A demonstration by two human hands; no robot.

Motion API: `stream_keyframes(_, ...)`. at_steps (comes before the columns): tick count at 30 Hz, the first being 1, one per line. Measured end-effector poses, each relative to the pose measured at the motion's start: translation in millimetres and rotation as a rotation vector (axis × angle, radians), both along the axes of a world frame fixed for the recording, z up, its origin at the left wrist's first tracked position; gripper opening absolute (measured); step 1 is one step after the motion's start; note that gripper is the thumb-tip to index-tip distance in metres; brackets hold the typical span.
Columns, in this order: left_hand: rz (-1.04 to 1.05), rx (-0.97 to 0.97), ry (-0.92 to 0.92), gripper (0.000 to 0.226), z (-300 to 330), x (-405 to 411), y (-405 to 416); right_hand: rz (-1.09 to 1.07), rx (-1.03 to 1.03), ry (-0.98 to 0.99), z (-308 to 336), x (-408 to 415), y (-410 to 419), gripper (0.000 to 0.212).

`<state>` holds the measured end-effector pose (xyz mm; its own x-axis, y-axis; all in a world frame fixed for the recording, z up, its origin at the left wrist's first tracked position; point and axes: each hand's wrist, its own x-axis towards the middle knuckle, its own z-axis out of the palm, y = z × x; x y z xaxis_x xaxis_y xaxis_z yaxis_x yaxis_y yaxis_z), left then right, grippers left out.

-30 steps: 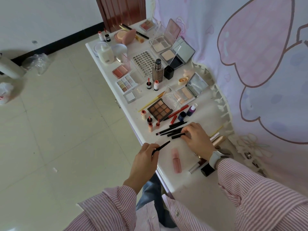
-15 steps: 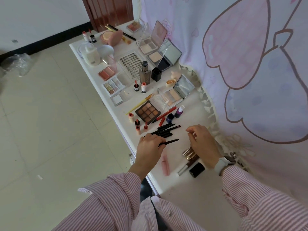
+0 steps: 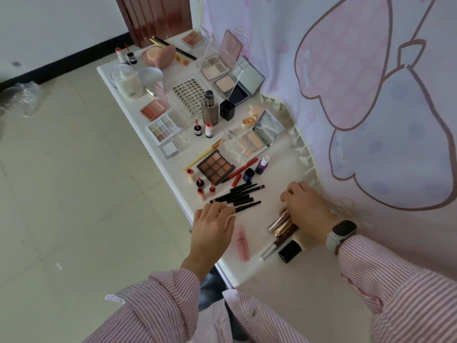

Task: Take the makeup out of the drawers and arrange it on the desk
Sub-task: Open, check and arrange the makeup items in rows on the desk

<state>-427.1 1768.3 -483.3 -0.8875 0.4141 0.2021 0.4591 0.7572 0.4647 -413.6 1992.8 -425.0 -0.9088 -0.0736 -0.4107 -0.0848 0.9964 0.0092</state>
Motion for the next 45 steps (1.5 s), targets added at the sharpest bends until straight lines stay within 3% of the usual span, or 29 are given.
stream_keyframes(5,0.086,-0.052,0.014,0.032,-3,25,-18,0.137,0.035,-0.09,-7,-15,-5,0.023)
stream_keyframes(11,0.151,-0.269,-0.167,0.067,-10,40,-21,0.193,0.117,-0.062,-4,-11,-8,0.029)
stream_keyframes(20,0.165,-0.38,-0.203,0.072,-5,39,-21,0.238,0.229,-0.1,-5,-15,-10,0.029)
stream_keyframes(22,0.163,-0.39,-0.218,0.073,-4,38,-21,0.346,0.203,0.076,-9,-18,-11,0.023)
stream_keyframes(25,0.154,-0.399,-0.25,0.074,-4,37,-23,0.386,0.13,0.264,-9,-17,-10,0.031)
stream_keyframes(29,0.155,-0.373,-0.275,0.074,-5,37,-23,0.427,-0.031,0.455,-9,-7,-16,0.016)
stream_keyframes(37,0.116,-0.32,-0.307,0.073,-8,39,-31,0.373,-0.212,0.385,-40,3,-59,0.018)
stream_keyframes(40,0.104,-0.306,-0.31,0.073,-7,38,-33,0.283,-0.215,0.404,-38,2,-68,0.028)
stream_keyframes(42,0.101,-0.297,-0.304,0.071,-7,39,-34,0.193,-0.26,0.412,-31,6,-71,0.023)
stream_keyframes(45,0.105,-0.226,-0.303,0.066,-8,42,-34,0.129,-0.313,0.319,-24,24,-75,0.031)
